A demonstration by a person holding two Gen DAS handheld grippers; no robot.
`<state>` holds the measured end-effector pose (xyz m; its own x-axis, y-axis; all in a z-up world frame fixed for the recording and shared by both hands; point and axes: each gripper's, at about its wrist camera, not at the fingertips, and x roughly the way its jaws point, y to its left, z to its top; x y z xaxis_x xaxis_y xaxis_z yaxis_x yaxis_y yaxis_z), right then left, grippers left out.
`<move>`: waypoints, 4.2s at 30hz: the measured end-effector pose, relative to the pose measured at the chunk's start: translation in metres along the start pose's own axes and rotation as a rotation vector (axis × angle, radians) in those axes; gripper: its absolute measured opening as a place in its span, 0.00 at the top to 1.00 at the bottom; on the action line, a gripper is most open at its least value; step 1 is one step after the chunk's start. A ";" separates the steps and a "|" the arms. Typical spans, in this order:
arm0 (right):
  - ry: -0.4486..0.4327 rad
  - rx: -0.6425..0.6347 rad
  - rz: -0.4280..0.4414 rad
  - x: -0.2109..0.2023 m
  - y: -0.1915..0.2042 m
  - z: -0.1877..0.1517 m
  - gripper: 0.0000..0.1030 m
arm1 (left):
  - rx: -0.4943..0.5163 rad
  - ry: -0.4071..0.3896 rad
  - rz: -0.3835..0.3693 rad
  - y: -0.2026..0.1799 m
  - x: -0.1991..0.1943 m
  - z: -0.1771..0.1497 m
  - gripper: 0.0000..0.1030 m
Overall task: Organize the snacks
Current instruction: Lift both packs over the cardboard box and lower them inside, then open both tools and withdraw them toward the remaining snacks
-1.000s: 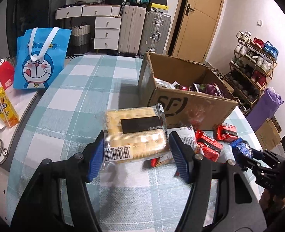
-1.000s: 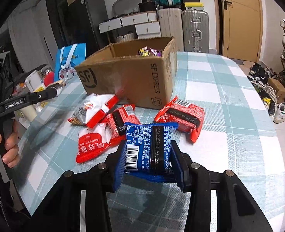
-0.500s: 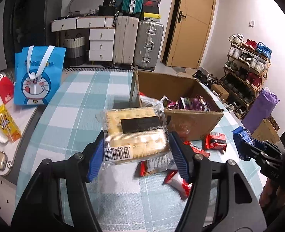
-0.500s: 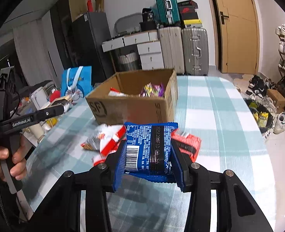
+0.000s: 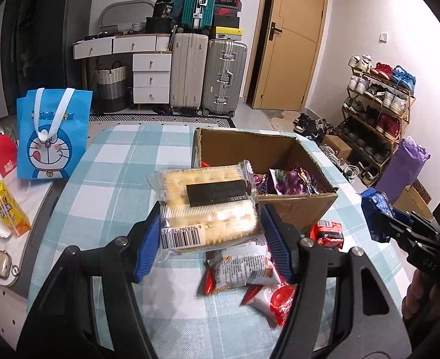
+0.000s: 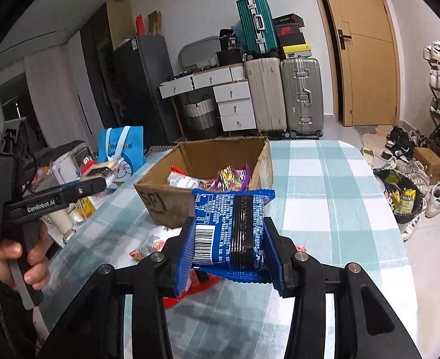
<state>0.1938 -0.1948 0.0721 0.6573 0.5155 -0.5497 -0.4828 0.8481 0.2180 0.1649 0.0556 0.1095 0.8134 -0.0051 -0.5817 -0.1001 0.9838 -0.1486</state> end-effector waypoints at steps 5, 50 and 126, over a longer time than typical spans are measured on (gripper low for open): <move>-0.013 0.000 0.013 0.000 -0.001 0.009 0.58 | 0.019 -0.015 -0.006 -0.010 0.006 0.009 0.40; 0.012 0.039 0.058 0.106 0.004 0.068 0.58 | 0.060 0.022 -0.027 -0.019 0.135 0.059 0.40; 0.162 0.028 -0.196 0.029 -0.005 -0.036 0.00 | 0.101 0.165 -0.059 -0.018 0.065 -0.033 0.01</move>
<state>0.1946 -0.1886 0.0254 0.6343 0.3170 -0.7051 -0.3379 0.9340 0.1159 0.2001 0.0316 0.0478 0.7102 -0.0842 -0.6990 0.0094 0.9939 -0.1102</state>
